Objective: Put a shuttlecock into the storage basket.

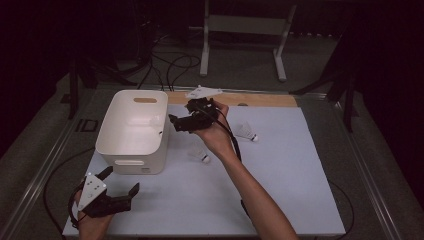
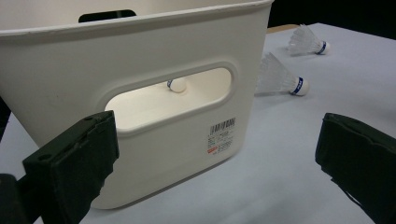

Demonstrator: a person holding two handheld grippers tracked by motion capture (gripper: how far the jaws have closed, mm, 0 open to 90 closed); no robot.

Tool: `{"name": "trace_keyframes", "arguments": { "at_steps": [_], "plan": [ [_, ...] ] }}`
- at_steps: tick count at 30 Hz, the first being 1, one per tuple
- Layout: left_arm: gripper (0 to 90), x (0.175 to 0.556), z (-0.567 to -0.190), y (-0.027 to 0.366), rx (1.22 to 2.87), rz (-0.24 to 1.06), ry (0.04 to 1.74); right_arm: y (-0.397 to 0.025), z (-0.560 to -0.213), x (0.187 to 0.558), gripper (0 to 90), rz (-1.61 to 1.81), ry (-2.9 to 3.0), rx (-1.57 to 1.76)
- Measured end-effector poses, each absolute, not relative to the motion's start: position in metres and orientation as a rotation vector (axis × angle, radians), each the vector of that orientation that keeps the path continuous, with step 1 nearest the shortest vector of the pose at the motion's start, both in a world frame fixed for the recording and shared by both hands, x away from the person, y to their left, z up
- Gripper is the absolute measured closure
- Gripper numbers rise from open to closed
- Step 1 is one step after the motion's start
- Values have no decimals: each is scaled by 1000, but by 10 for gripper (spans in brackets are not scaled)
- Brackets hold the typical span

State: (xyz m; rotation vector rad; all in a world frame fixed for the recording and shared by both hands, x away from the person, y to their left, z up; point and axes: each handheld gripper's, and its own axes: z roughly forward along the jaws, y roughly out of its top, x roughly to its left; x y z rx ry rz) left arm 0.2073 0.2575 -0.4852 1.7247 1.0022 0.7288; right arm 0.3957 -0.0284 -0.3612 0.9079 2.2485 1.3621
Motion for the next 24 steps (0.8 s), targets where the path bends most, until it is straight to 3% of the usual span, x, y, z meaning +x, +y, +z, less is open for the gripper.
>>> {"name": "trace_keyframes", "arguments": {
  "at_steps": [24],
  "plan": [
    [0,207,-485,257,1724,729,1001,-45,-363,400,97,1306,2228,926]
  ]
}}
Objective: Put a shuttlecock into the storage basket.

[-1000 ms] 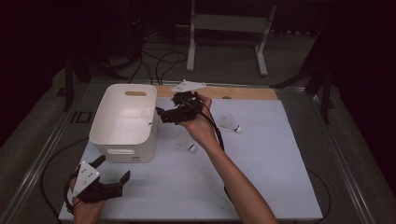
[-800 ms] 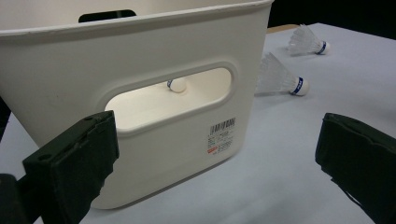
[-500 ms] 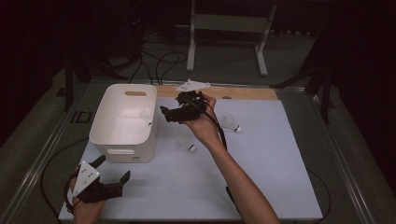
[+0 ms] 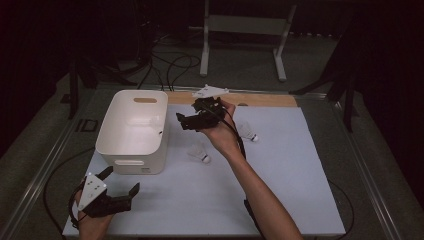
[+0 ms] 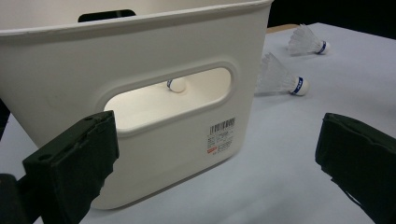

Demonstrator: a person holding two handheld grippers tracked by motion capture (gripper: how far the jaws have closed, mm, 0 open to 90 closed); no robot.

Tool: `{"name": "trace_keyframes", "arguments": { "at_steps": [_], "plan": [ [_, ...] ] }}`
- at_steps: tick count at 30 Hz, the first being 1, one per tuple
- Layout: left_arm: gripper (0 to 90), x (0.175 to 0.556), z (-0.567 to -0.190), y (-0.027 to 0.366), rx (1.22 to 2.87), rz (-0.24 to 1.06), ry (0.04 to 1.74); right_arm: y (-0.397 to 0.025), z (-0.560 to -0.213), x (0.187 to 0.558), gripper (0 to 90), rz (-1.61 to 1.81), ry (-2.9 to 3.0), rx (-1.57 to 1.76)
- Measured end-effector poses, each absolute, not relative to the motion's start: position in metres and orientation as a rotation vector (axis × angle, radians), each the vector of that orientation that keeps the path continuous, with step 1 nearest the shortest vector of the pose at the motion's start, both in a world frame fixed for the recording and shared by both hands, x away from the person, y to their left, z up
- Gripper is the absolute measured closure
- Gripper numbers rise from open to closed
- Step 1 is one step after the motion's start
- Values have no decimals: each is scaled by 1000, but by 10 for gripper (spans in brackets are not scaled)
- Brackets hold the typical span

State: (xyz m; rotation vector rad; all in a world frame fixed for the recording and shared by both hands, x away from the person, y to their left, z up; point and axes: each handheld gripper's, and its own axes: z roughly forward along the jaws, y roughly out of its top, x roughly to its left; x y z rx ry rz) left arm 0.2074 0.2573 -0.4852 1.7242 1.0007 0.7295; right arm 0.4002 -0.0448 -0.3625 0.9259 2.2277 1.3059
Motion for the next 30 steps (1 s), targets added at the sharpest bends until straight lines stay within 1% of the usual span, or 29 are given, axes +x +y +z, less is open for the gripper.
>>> {"name": "trace_keyframes", "arguments": {
  "at_steps": [30],
  "plan": [
    [0,207,-485,257,1723,731,1003,-70,-367,407,97,1274,2189,981]
  ]
}}
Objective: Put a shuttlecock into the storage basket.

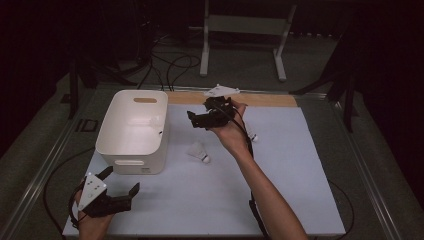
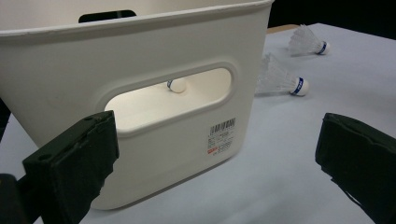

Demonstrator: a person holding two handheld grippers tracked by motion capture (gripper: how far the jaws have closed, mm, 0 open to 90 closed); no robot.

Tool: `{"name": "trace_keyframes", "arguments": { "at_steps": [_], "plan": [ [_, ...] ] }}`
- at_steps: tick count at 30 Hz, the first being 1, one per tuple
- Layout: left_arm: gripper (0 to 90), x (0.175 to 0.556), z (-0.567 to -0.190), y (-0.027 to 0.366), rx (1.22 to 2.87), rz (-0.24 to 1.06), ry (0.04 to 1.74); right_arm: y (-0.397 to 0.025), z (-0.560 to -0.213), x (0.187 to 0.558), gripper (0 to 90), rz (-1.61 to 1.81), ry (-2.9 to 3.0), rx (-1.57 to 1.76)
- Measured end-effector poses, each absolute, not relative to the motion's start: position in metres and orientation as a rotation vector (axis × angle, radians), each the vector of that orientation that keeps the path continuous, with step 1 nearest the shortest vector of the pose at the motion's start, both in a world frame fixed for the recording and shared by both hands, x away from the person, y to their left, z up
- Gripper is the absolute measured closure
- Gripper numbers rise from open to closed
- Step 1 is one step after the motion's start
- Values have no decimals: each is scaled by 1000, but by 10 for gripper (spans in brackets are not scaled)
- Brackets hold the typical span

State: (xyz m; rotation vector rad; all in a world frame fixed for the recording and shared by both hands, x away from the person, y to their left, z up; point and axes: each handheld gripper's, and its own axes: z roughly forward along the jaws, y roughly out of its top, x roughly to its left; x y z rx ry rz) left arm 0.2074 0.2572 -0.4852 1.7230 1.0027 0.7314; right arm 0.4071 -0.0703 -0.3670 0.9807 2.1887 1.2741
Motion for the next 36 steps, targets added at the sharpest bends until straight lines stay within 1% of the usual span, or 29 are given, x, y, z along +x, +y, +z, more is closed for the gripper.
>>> {"name": "trace_keyframes", "arguments": {
  "at_steps": [36],
  "plan": [
    [0,207,-485,257,1717,732,1002,-101,-374,415,97,1215,2153,1046]
  ]
}}
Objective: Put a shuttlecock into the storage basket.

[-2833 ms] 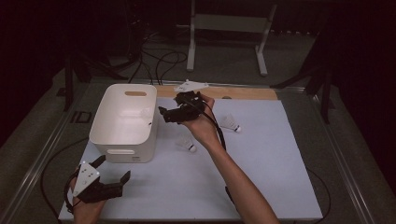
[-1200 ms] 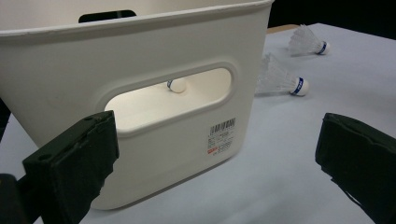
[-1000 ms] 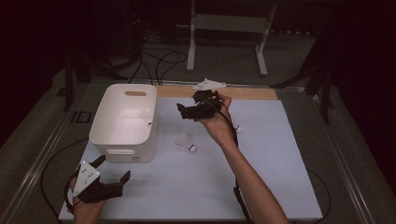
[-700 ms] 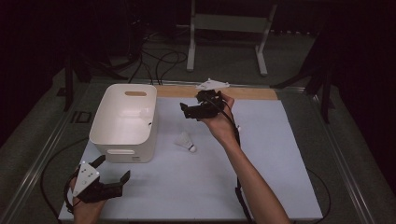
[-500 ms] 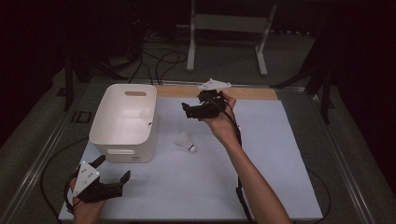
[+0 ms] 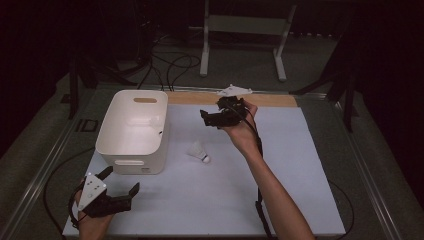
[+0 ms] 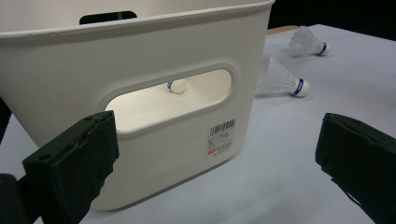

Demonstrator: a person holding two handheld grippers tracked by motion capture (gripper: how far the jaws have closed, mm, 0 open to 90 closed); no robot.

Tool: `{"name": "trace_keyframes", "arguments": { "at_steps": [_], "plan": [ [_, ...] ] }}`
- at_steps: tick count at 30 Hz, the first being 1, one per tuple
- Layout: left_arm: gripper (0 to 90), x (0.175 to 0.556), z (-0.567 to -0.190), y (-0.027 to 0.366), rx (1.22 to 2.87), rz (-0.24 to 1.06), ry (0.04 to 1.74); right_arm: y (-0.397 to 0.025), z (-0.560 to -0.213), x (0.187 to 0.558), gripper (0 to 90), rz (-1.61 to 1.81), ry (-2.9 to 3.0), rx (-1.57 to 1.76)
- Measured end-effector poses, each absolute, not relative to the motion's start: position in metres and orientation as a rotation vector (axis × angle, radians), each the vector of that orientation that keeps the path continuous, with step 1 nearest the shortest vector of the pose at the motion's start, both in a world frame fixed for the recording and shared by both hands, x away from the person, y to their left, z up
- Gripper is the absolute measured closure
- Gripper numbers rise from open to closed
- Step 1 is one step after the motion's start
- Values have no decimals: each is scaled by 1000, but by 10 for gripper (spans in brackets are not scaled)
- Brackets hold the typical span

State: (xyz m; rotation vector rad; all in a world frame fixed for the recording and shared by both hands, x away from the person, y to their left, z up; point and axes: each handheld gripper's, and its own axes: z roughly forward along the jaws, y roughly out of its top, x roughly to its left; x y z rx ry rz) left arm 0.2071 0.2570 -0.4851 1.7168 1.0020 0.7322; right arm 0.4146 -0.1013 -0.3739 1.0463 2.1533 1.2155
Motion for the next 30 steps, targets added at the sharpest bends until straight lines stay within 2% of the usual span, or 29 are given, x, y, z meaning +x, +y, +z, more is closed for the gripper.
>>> {"name": "trace_keyframes", "arguments": {
  "at_steps": [30],
  "plan": [
    [0,207,-485,257,1720,731,1001,-129,-387,427,97,1132,2130,1120]
  ]
}}
